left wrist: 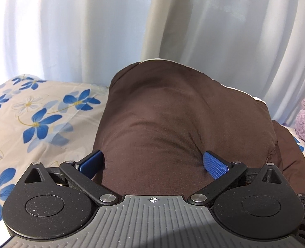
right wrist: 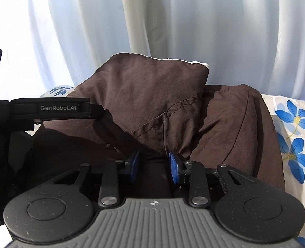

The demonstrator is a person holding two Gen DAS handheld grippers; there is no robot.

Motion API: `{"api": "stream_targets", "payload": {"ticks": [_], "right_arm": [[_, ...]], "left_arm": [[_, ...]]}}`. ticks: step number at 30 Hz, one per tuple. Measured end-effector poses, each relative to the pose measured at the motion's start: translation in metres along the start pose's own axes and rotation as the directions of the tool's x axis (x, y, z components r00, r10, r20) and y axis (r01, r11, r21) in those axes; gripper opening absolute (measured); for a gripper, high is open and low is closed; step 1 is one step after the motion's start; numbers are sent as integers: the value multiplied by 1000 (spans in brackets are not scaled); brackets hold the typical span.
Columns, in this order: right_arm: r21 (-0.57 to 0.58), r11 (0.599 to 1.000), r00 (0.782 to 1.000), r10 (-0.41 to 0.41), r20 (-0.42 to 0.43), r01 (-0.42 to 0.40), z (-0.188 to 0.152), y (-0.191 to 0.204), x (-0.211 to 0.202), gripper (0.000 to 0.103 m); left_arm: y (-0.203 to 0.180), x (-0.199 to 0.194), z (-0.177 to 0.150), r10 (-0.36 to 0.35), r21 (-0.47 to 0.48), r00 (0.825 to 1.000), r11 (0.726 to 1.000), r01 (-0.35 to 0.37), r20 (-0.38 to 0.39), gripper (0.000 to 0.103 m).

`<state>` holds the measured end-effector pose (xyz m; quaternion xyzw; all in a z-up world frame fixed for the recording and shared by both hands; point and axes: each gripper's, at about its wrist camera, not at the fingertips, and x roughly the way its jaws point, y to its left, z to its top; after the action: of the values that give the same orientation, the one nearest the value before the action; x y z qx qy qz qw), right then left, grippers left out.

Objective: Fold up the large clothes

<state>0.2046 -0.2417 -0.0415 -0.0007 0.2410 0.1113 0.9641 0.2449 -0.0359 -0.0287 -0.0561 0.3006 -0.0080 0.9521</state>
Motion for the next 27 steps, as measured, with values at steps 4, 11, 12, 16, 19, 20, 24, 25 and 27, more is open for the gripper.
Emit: {"api": "stream_targets", "payload": {"ticks": [4,11,12,16,19,20,24,25,27], "right_arm": [[-10,1000,1000,-19,2,19,2,4,-4,30],[34,988,988,-151,-44,152,-10,32,-76,81],[36,983,982,-178,-62,180,-16,38,-90,88],[61,982,969,-167,-180,181,-40,60,-120,101],[65,975,946,-188,-265,212,-48,70,-122,101],[66,969,936,-211,-280,238,-48,71,-119,102],[89,947,910,-266,-316,308,-39,75,-113,102],[99,944,909,-270,-317,315,-37,76,-114,102],[114,937,904,-278,-325,329,-37,78,-115,102]], "left_arm": [[2,-6,0,-23,-12,1000,1000,24,2,103],[21,-80,-15,-106,-33,988,994,103,-110,103],[22,-95,-22,-113,-26,985,994,110,-130,103],[16,-129,-49,-31,57,970,997,46,-242,103],[17,-131,-62,-6,85,949,996,34,-314,103],[19,-131,-63,-1,88,946,996,31,-323,103],[23,-140,-60,11,88,946,996,18,-324,103],[24,-143,-59,4,90,949,996,26,-315,103],[23,-147,-57,-3,96,953,995,33,-303,103]]}}
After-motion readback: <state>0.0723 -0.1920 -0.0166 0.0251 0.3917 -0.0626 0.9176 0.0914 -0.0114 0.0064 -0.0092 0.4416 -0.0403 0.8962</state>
